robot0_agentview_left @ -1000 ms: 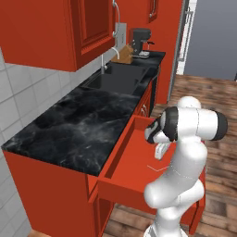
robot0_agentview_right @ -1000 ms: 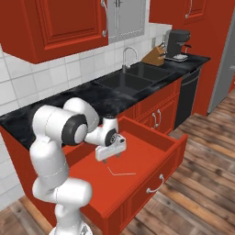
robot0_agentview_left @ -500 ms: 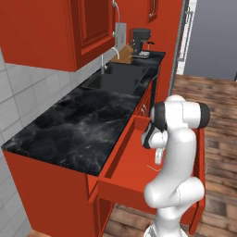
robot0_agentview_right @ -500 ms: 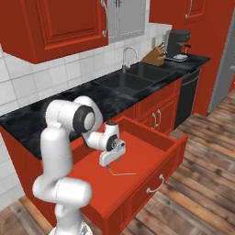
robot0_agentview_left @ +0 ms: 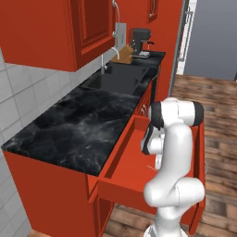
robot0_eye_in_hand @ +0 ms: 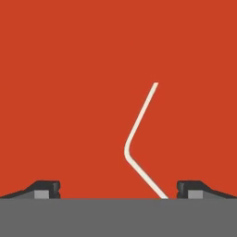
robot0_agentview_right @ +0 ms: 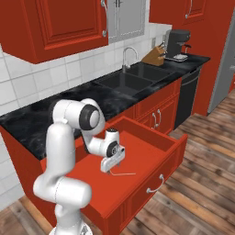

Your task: Take a straw from the drawer in front and place it inside the glass cup on the dining counter.

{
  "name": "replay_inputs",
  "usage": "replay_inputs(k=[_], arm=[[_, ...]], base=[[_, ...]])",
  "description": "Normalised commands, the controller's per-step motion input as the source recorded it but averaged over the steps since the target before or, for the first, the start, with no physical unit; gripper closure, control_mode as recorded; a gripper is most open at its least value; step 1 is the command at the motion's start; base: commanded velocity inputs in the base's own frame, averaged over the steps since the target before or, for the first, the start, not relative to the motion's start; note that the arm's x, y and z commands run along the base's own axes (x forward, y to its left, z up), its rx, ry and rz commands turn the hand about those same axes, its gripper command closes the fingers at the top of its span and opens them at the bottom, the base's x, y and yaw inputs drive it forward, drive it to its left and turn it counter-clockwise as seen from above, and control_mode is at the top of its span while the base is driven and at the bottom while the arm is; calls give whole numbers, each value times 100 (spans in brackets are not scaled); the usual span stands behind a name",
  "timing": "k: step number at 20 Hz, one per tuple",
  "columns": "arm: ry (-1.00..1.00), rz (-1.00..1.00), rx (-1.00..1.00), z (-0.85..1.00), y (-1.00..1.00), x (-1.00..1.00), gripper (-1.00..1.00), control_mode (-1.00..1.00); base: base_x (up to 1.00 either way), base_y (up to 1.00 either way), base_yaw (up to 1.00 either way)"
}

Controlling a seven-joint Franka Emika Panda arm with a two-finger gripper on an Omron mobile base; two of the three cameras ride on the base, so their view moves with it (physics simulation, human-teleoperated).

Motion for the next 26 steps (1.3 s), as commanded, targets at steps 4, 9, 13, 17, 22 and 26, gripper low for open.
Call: replay_inputs(k=[4,9,13,17,22,26], arm=[[0,0,3,-22,0,0,-100,-100],[0,0,2,-21,0,0,-100,-100],[0,0,1,-21,0,0,-100,-100],[0,1,0,-24,0,0,-100,-100],[0,0,0,-23,0,3,-100,-100],[0,1,0,-17,0,9,-100,-100]], base=[[0,0,0],[0,0,0],[0,0,0],[0,0,0],[0,0,0],[0,0,0]])
